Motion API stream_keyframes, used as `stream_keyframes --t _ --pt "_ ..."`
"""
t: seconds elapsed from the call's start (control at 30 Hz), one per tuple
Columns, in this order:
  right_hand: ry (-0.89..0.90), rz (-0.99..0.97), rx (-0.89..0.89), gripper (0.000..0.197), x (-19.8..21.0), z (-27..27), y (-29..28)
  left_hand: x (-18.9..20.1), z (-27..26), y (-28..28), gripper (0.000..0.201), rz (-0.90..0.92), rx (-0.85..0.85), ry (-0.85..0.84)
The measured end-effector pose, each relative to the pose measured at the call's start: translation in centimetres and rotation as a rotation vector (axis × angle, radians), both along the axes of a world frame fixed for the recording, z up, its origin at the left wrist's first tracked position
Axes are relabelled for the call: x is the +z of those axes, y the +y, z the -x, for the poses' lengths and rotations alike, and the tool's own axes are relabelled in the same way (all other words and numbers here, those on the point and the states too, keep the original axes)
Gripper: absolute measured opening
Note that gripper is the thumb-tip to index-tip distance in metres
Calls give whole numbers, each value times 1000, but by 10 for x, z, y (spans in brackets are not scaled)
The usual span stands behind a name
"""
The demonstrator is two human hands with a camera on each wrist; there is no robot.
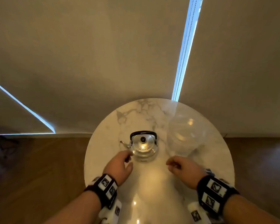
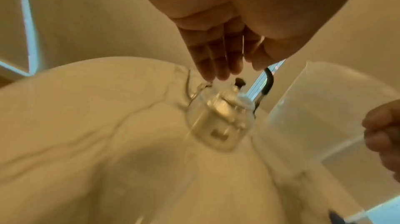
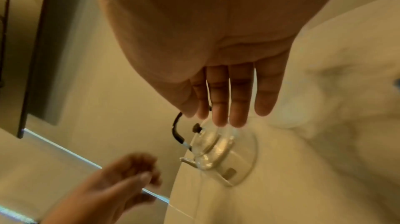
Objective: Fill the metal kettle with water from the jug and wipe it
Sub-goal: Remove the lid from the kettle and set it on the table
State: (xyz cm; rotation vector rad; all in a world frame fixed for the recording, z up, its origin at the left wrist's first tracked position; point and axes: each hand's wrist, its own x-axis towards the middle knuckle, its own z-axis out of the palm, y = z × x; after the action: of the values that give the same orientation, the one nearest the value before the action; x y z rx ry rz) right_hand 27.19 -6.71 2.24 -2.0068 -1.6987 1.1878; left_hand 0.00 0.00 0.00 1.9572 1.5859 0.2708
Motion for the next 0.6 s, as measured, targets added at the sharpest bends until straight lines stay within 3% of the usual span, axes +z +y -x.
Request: stream_keyframes --t 0.07,0.2,0.3,0.5,0.6 --pt "-38 -67 12 19 7 19 31 0 -10 42 41 -111 -7 6" --pt "-83 -168 12 23 12 52 79 -3 -21 99 48 -116 -24 11" --pt "-145 -188 -27 28 5 61 101 -15 -23 115 43 -30 -124 -1" --pt "-227 -143 -105 46 -11 68 125 -25 -24 127 18 72 -90 -103" --pt "-256 -114 -129 38 -16 67 128 -25 -18 113 20 109 -96 -143"
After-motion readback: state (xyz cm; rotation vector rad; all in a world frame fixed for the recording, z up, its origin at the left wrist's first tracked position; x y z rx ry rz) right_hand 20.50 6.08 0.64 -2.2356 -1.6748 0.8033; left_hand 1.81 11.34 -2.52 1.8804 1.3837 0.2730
